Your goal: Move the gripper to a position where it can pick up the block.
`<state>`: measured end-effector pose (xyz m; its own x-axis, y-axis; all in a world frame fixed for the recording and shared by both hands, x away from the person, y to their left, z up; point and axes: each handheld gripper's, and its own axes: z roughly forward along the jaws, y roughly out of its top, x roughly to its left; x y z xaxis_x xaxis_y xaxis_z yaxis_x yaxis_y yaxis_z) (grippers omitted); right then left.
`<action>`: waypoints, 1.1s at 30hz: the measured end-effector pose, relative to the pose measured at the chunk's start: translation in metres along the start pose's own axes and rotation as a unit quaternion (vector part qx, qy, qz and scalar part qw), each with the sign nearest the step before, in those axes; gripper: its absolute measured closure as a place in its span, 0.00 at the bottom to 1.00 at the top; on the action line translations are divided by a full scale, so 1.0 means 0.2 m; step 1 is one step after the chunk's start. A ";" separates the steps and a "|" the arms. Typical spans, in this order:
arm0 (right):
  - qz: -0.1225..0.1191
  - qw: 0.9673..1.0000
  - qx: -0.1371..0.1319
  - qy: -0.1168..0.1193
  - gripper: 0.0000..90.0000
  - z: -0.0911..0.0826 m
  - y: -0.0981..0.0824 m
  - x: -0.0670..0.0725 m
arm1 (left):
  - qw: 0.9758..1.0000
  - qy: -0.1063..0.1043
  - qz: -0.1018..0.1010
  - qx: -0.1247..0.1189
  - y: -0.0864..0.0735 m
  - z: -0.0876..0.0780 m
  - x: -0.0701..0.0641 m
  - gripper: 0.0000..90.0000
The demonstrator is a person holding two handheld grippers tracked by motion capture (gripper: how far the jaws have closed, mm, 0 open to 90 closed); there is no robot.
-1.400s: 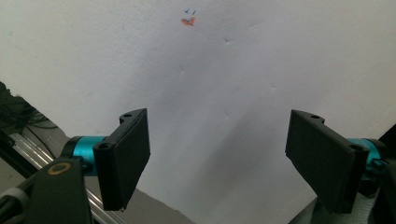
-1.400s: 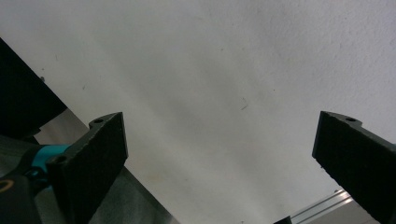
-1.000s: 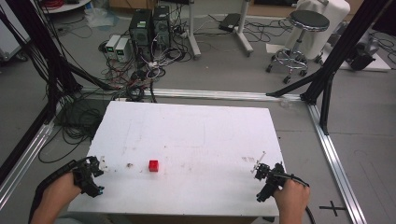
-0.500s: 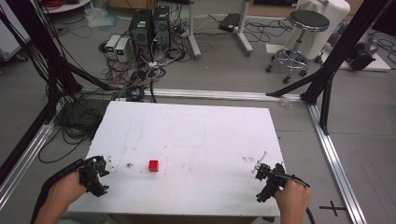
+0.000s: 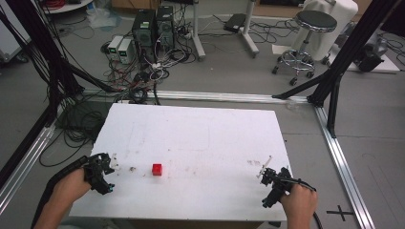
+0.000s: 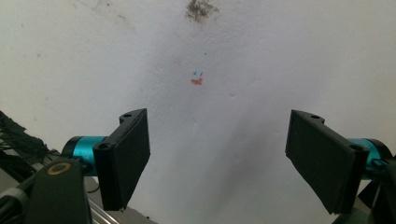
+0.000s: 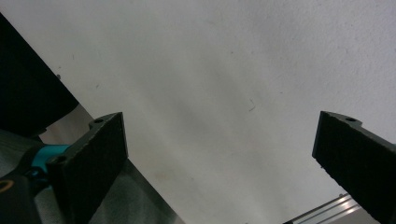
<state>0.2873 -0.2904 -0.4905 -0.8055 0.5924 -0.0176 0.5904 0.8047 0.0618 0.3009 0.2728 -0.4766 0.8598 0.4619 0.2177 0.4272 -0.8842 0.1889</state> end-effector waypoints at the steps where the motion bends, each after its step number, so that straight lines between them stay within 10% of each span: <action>1: -0.003 1.000 0.000 0.000 0.03 0.00 0.00 0.00 | 1.000 -0.001 0.001 0.000 0.01 0.00 0.00 0.25; 20: -0.007 1.000 -0.006 0.003 0.03 -0.01 0.00 -0.01 | 0.996 -0.022 0.082 0.011 0.19 0.03 0.04 0.25; 33: -0.007 1.000 -0.010 0.005 0.03 -0.01 -0.01 -0.01 | 0.989 -0.029 0.139 0.033 0.34 0.04 0.05 0.24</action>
<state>0.2876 -0.2922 -0.4886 -0.8140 0.5809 -0.0082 0.5784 0.8116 0.0820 0.3415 0.2173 -0.4693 0.9603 0.1971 0.1972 0.1875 -0.9800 0.0665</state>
